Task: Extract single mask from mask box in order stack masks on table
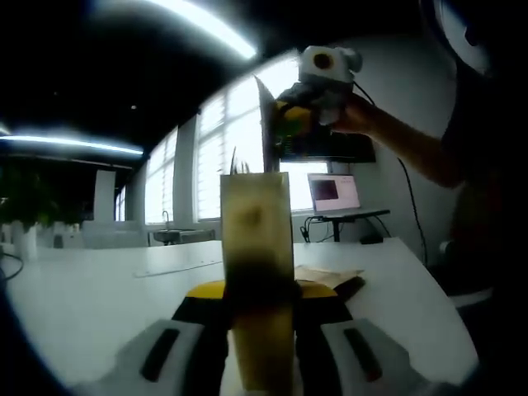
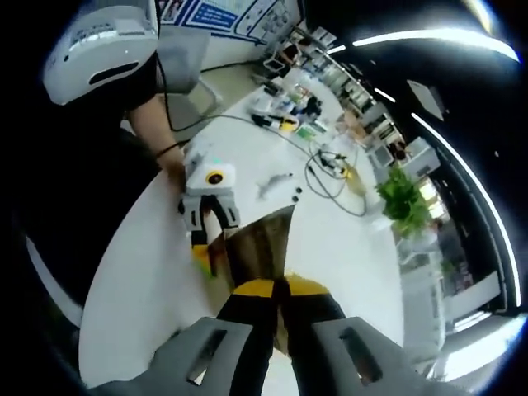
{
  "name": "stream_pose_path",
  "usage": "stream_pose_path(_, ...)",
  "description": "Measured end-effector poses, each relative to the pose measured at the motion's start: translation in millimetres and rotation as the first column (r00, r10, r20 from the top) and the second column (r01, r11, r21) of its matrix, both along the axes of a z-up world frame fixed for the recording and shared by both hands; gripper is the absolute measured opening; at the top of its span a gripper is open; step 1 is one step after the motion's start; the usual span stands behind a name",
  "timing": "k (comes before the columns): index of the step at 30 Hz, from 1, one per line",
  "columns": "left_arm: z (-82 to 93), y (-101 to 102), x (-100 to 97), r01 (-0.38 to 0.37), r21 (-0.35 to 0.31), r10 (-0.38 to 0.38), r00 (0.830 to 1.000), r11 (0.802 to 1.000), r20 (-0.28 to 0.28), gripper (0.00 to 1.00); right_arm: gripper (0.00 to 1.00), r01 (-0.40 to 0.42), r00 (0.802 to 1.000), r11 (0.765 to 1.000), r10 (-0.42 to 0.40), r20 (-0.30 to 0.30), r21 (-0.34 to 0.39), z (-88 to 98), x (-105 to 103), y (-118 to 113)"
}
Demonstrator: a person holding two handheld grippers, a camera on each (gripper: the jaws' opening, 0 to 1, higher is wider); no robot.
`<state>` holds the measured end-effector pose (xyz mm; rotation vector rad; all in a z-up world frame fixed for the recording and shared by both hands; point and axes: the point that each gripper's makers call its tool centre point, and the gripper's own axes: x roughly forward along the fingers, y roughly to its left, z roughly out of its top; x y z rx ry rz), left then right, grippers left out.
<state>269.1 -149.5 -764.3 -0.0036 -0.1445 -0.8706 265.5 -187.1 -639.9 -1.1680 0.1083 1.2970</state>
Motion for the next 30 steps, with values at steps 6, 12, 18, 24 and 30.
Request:
stream_pose_path(6,0.3,-1,-0.4,0.000,0.000,0.000,1.000,1.000,0.000,0.32,0.00,0.024,0.999,0.999,-0.025,0.024,0.044,2.4,0,-1)
stream_pose_path(12,0.0,0,0.1,-0.001,-0.001,0.001,1.000,1.000,-0.001,0.32,0.00,0.050,0.998,0.993,-0.054,0.033,0.104,7.4,-2,-4)
stream_pose_path(18,-0.2,0,0.2,-0.001,-0.002,0.001,1.000,1.000,-0.002,0.32,0.00,0.084,0.994,0.978,-0.096,0.055,0.190,18.2,-4,-8)
stream_pose_path(24,-0.2,0,0.2,0.000,-0.002,0.000,1.000,1.000,-0.003,0.32,0.00,0.116,0.990,0.956,-0.133,0.044,0.271,26.6,-4,-15)
stream_pose_path(30,-0.3,1,0.5,-0.002,-0.001,0.002,1.000,1.000,-0.002,0.32,0.00,0.132,0.986,0.944,-0.156,0.056,0.304,28.1,-5,-18)
